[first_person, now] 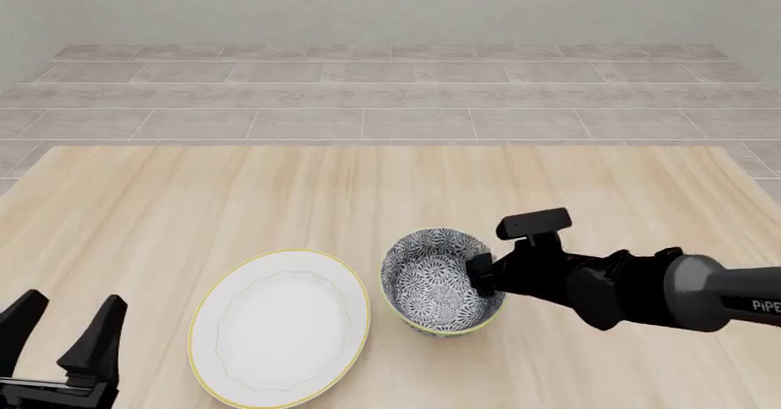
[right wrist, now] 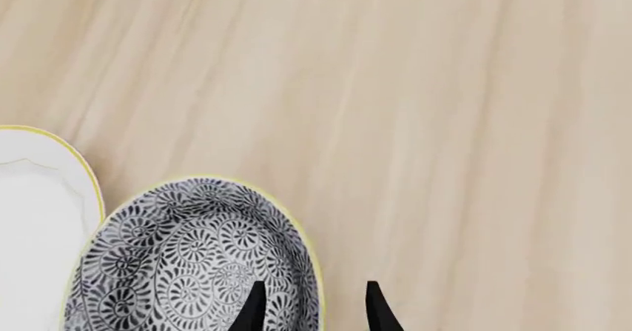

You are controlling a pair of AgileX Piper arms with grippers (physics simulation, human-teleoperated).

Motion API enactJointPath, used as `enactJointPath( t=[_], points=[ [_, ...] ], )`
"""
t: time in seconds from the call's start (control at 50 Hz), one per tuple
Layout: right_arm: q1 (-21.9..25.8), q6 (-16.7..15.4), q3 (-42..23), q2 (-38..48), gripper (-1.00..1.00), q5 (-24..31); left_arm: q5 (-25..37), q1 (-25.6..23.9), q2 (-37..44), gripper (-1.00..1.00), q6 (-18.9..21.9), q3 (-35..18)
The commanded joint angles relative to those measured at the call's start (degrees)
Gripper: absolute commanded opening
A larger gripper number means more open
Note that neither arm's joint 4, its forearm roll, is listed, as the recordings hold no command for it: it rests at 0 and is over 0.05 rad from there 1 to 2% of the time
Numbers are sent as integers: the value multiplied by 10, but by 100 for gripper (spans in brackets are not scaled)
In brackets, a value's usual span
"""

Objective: Put the bowl on the plate.

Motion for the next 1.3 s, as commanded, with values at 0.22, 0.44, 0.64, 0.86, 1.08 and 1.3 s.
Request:
enactJointPath(
  t=[0.22,0.44,0.64,0.86,1.08,1.3],
  points=[
    [6,7,11,26,100,-24,-6,0,5,100,1,0],
    [8,4,12,24,100,-23,-9,0,7,100,1,0],
    [-4,-17,12,12,-100,-18,-7,0,4,100,0,0],
    [0,-21,10,-28,-100,6,-5,1,2,100,0,0],
    [4,10,-5,-71,-100,42,-8,1,6,100,0,0],
    [1,16,-33,-114,-100,88,-18,1,17,100,0,0]
  ],
)
